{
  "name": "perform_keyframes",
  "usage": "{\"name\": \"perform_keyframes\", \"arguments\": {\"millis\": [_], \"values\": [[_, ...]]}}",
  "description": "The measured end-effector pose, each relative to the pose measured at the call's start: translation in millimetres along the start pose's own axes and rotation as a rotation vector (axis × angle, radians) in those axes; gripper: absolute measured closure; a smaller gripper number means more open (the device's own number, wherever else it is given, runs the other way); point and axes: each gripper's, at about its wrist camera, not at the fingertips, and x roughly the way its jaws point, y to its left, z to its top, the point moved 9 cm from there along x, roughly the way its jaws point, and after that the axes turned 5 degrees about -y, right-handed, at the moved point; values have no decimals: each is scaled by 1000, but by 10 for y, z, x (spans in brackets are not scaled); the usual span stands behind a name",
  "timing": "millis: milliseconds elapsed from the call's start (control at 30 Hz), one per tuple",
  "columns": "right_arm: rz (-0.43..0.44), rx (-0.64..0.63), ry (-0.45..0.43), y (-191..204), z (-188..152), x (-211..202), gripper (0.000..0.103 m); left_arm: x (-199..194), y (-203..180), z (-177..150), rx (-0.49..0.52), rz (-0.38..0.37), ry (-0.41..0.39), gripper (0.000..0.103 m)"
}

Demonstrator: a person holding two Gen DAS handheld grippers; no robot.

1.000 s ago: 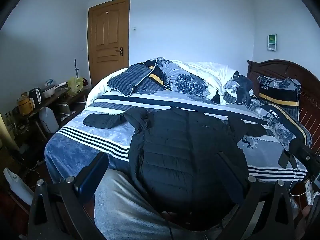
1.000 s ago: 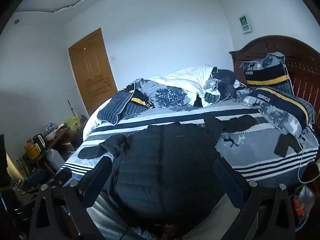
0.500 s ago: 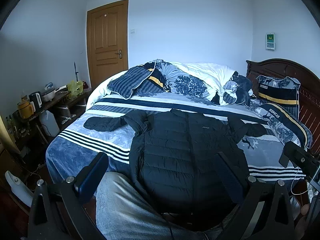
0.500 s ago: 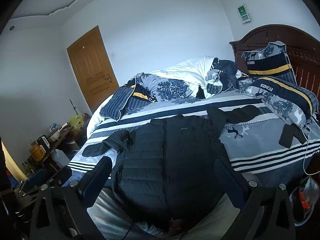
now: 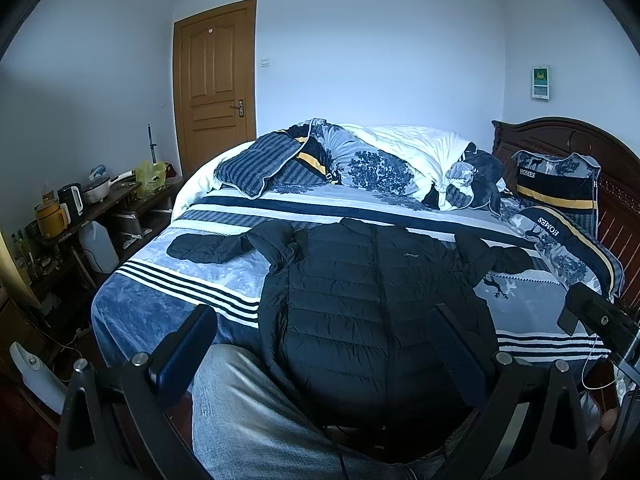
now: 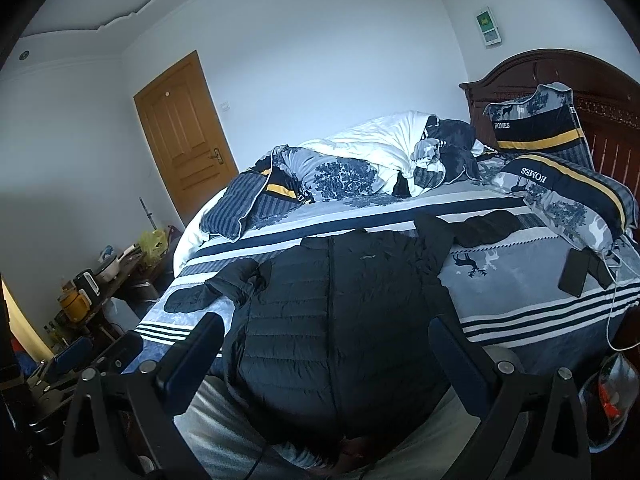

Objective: Fold large clothes

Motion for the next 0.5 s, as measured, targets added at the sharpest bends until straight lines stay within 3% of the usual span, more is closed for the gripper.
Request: {"name": "perform_keyframes", "arguments": {"millis": [500], "values": [[8,9,9,-30,-30,34,0,18,-22,8,-1,-4,9,0]]}}
